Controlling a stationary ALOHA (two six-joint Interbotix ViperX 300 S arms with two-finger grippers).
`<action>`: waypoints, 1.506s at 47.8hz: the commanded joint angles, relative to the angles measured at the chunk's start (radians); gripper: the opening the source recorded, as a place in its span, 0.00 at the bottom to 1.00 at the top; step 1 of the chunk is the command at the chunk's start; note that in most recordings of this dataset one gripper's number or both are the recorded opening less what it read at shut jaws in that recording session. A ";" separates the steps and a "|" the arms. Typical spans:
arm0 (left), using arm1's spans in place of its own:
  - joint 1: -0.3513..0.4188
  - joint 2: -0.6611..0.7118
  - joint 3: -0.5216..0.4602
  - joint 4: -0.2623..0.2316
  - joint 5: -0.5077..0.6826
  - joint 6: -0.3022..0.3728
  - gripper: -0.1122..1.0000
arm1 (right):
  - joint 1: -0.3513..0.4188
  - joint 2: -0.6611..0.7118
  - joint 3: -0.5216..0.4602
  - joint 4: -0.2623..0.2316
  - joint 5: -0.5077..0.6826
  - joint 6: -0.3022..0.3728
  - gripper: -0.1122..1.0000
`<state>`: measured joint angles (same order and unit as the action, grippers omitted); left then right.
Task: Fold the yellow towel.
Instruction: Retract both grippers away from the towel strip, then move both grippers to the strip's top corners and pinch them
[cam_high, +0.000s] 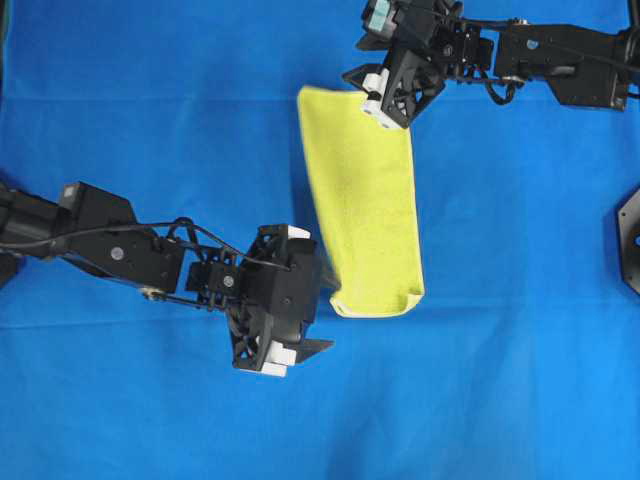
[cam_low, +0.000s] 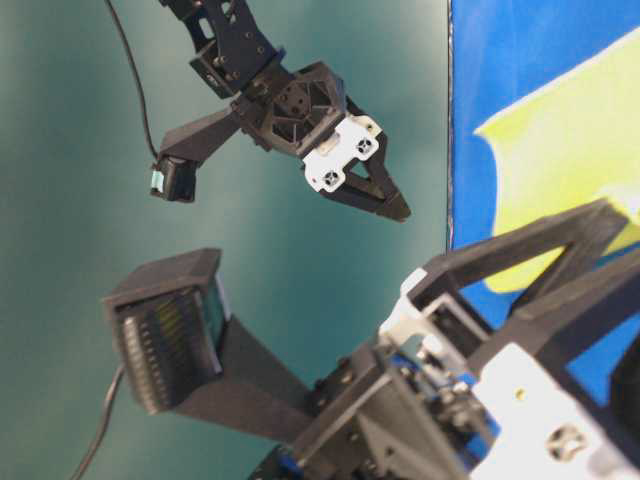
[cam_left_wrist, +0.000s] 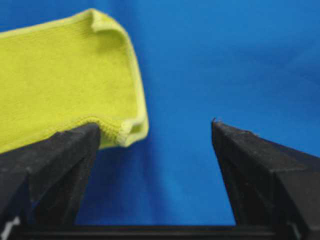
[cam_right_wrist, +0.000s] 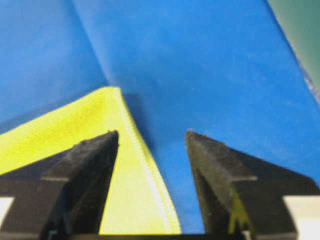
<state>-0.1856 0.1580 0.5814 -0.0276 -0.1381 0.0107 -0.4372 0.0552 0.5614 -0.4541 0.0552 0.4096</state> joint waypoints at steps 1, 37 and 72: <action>0.003 -0.067 0.005 -0.002 0.035 0.002 0.81 | 0.002 -0.021 -0.009 0.000 -0.003 0.002 0.63; 0.146 -0.609 0.408 0.000 -0.080 0.003 0.77 | 0.084 -0.552 0.371 0.060 -0.094 0.037 0.63; 0.265 -0.738 0.518 -0.002 -0.178 -0.002 0.76 | 0.094 -0.643 0.486 0.077 -0.155 0.078 0.63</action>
<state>0.0706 -0.5875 1.1275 -0.0276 -0.2945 0.0077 -0.3298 -0.5998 1.0784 -0.3820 -0.0890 0.4878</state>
